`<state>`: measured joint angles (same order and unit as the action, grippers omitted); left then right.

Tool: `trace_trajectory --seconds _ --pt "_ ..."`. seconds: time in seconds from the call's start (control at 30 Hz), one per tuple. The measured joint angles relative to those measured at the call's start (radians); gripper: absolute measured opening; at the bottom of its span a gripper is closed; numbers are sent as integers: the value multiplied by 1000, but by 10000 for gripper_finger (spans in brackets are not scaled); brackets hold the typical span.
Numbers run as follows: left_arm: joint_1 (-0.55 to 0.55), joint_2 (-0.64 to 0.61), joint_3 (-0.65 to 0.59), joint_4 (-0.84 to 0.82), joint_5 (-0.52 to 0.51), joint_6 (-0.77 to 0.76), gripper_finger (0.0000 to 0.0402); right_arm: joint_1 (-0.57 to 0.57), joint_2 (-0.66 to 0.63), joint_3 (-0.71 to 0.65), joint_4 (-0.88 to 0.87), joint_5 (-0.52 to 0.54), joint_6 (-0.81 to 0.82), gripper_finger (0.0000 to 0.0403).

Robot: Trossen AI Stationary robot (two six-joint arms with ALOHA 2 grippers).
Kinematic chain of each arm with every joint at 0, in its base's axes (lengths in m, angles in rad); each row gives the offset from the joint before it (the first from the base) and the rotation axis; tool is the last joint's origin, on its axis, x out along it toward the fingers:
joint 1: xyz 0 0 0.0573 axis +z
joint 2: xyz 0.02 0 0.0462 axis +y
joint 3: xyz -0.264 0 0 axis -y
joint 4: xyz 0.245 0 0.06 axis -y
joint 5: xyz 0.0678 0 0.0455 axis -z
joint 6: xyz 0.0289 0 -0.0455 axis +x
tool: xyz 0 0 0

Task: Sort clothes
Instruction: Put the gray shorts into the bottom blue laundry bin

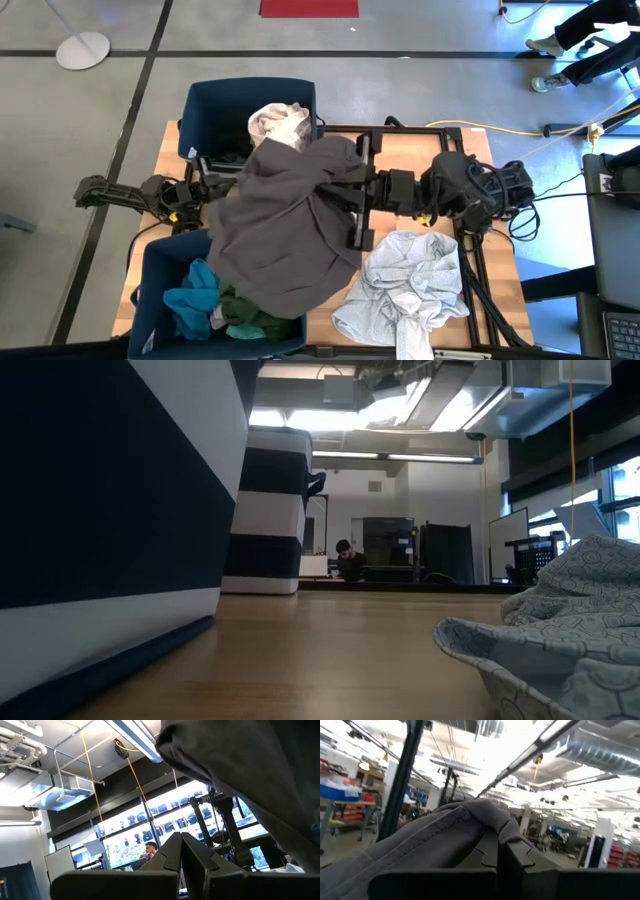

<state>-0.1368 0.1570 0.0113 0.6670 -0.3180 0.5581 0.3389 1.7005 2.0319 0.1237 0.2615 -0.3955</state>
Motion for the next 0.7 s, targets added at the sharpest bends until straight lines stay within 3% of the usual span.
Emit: trace_trajectory --seconds 0.37,0.7 --pt "0 0 0 0 0 23 0 -13 142 217 -4 -64 -1 5" --pt "0 0 0 0 0 21 0 -11 261 233 -74 -72 11 5"
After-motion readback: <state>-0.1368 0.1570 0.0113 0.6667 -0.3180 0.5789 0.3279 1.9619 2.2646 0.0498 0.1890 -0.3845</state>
